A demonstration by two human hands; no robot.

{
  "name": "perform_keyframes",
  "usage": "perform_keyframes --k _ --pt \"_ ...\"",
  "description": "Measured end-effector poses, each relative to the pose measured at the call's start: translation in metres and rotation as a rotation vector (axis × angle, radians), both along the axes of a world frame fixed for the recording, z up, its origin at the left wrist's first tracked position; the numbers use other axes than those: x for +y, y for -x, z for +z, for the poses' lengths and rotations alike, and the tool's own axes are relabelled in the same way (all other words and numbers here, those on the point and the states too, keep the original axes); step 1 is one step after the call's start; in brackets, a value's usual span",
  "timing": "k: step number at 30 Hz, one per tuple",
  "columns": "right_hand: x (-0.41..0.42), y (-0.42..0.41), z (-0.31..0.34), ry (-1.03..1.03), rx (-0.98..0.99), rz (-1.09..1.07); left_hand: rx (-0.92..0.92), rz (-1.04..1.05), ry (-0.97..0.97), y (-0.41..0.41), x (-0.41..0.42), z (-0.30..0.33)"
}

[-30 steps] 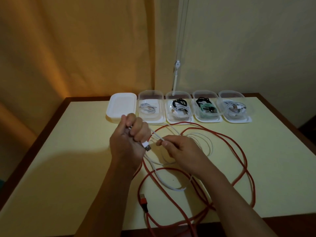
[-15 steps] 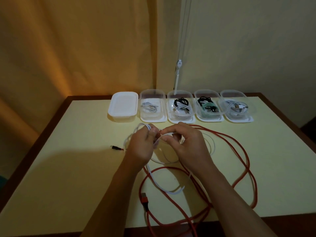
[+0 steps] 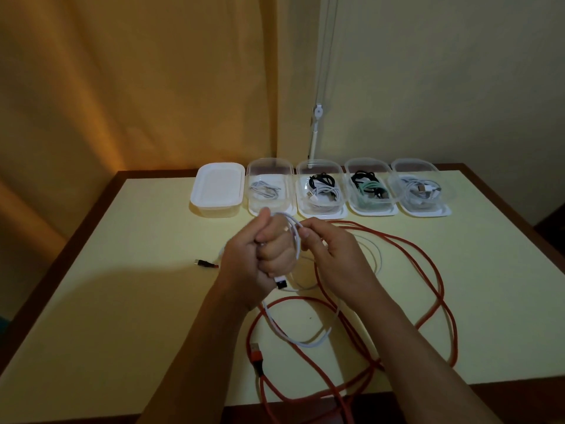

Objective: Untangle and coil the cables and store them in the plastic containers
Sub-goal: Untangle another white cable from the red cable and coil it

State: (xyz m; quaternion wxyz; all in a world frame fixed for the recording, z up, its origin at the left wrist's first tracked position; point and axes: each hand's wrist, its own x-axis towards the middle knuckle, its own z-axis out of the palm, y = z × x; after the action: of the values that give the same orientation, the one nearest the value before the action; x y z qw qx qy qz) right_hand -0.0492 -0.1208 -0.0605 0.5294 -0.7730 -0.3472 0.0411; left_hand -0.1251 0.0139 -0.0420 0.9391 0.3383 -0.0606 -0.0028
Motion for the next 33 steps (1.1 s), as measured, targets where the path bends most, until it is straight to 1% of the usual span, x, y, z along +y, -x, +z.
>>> perform_keyframes --k 2,4,5,7,9,10,12,14,16,19,21,23,24,25,27,28,30,33 --pt "0.000 0.000 -0.003 0.069 0.014 -0.008 -0.045 0.197 0.072 0.001 0.002 0.006" --pt "0.001 0.000 -0.006 0.119 0.042 -0.010 -0.062 0.386 0.102 0.002 0.004 0.012" --pt "0.002 0.001 -0.008 0.131 0.042 -0.009 -0.069 0.467 0.092 0.001 0.004 0.013" --pt "0.004 0.002 -0.008 0.139 0.017 -0.001 -0.069 0.626 0.003 -0.002 0.005 0.012" --pt "0.008 0.004 -0.008 0.134 -0.018 0.025 -0.043 0.788 -0.185 -0.006 0.007 0.006" --pt "0.009 0.005 -0.008 0.131 -0.036 0.039 -0.018 0.880 -0.338 -0.007 0.007 0.003" --pt "0.011 0.007 -0.008 0.130 -0.080 0.053 0.033 1.051 -0.703 -0.008 0.005 -0.001" --pt "0.012 0.007 -0.008 0.134 -0.125 0.050 0.052 1.127 -0.969 -0.007 0.000 -0.006" --pt "0.012 0.007 -0.007 0.138 -0.185 0.024 0.074 1.107 -1.158 -0.008 -0.004 -0.012" --pt "0.010 0.003 -0.007 0.097 -0.277 -0.055 0.220 0.922 -1.351 -0.011 -0.009 -0.018" --pt "0.007 0.003 -0.005 0.030 -0.258 -0.100 0.302 0.808 -1.456 -0.012 -0.010 -0.020" --pt "0.006 0.003 -0.001 -0.013 -0.201 -0.110 0.335 0.711 -1.509 -0.011 -0.009 -0.021" --pt "0.005 0.003 0.001 -0.018 -0.179 -0.101 0.329 0.681 -1.492 -0.011 -0.008 -0.022" --pt "0.004 0.003 0.002 -0.022 -0.170 -0.090 0.317 0.651 -1.424 -0.010 -0.007 -0.023" --pt "0.003 0.001 0.002 -0.027 -0.168 -0.078 0.319 0.562 -1.218 -0.010 -0.006 -0.025" --pt "0.003 -0.001 0.002 -0.023 -0.164 -0.074 0.310 0.500 -1.147 -0.010 -0.005 -0.025" --pt "0.002 -0.003 0.001 -0.008 -0.156 -0.057 0.272 0.376 -1.091 -0.009 -0.004 -0.024" --pt "0.003 -0.004 0.001 -0.012 -0.151 -0.044 0.245 0.310 -1.057 -0.008 -0.004 -0.017"
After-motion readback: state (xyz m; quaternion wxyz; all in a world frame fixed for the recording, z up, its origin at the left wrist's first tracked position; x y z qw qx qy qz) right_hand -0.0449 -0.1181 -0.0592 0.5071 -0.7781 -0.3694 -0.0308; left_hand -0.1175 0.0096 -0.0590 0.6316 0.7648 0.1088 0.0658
